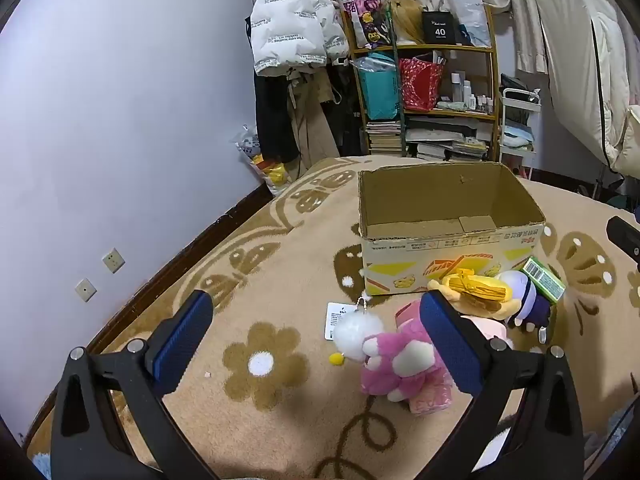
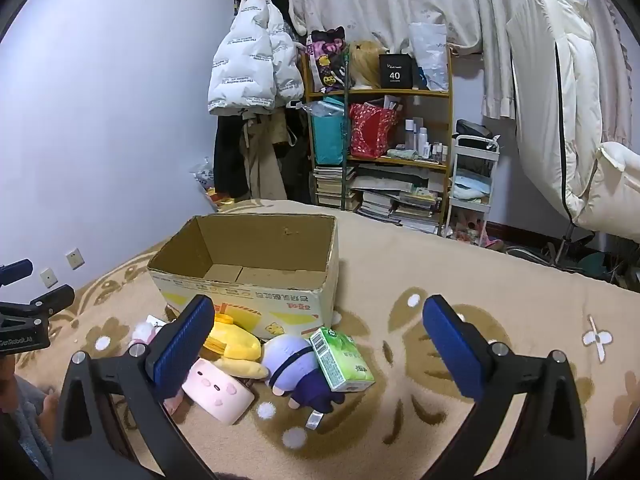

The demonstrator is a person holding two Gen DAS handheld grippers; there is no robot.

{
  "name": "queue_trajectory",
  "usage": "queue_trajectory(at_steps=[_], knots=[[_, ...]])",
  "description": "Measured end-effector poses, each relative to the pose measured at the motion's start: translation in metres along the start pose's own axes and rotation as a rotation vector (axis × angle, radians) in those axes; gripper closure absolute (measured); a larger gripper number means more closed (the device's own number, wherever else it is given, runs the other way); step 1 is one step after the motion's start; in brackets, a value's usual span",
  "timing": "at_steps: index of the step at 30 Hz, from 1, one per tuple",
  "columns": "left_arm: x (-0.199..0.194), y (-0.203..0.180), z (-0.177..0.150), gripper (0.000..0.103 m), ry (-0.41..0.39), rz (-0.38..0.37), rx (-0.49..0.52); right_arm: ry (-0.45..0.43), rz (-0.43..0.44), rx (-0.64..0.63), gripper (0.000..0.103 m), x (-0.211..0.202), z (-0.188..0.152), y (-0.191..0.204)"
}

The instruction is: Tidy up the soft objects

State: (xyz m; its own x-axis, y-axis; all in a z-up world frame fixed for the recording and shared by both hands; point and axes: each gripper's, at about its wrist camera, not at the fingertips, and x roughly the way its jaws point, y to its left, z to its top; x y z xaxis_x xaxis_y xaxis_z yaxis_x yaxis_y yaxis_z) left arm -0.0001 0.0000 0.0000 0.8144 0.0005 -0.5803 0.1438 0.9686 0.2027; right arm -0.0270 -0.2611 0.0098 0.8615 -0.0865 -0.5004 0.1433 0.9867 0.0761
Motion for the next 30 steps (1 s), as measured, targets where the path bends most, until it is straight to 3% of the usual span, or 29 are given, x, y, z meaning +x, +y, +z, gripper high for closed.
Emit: queue_trajectory(at_steps=[30], knots=[[-0.0017, -0.0009, -0.0021, 0.001, 0.004, 0.006, 0.005, -0.004, 0.001, 0.009, 0.000, 0.0010, -0.0007, -0.0005]])
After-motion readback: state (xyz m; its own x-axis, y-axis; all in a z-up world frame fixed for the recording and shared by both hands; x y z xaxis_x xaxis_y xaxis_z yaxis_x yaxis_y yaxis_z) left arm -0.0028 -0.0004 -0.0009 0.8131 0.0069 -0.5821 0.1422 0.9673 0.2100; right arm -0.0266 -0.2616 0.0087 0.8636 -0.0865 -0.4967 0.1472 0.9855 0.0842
